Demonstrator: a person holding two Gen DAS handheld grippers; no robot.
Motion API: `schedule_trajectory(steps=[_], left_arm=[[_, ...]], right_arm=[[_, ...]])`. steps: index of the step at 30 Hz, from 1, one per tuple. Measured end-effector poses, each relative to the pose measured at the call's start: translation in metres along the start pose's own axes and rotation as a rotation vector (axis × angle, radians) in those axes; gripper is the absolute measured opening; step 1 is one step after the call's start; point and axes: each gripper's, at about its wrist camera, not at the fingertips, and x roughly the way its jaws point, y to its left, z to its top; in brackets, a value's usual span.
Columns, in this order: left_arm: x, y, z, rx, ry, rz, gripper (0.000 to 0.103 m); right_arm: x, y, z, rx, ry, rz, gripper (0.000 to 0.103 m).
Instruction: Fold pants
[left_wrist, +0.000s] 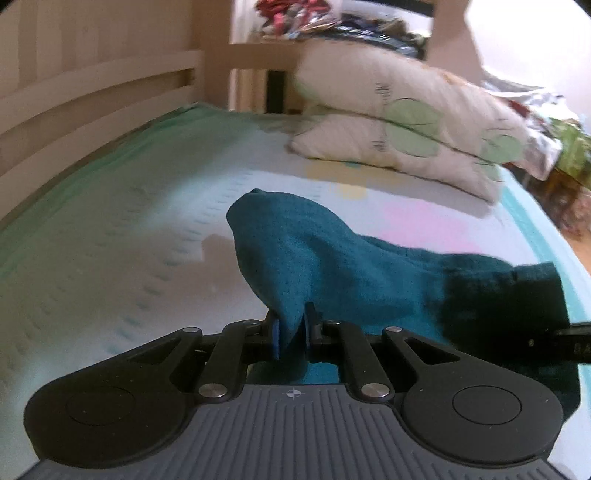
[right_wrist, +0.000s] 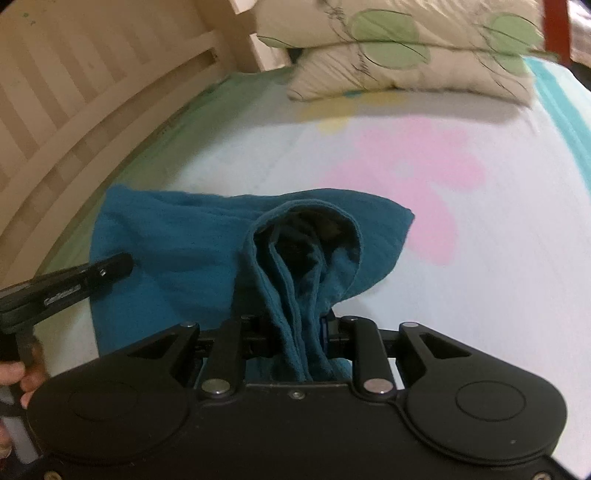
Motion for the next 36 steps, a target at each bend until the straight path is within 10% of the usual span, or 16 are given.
schedule_trajectory(steps=[7,11,22,27,36], left_arm=[[0.073,0.045,-0.012,-0.130,0.172,0.020,0.014],[0.091,0.057,-0.024,-0.145,0.237,0.081,0.025],[0.060,0.083,-0.014,-0.262,0.200,0.277,0.030],[0.031,0.057,-0.019,-0.300,0.180,0.163,0.030],[0.037,-0.003,-0.076,-0.202,0.291,0.074,0.030]], right_arm=[[0.087,-0.005,0.016,-0.006,0.112,-0.007,0.033],[0.115,-0.016,0.014,-0.028,0.155,-0.060,0.055],[0.055,-0.074,0.010,0.160,0.015,-0.043,0.063],[0.027,-0.040,-0.009,0.090,-0.060,0.000,0.039],[0.050,-0.003,-0.056,-0.117,0.045,-0.093,0.034]])
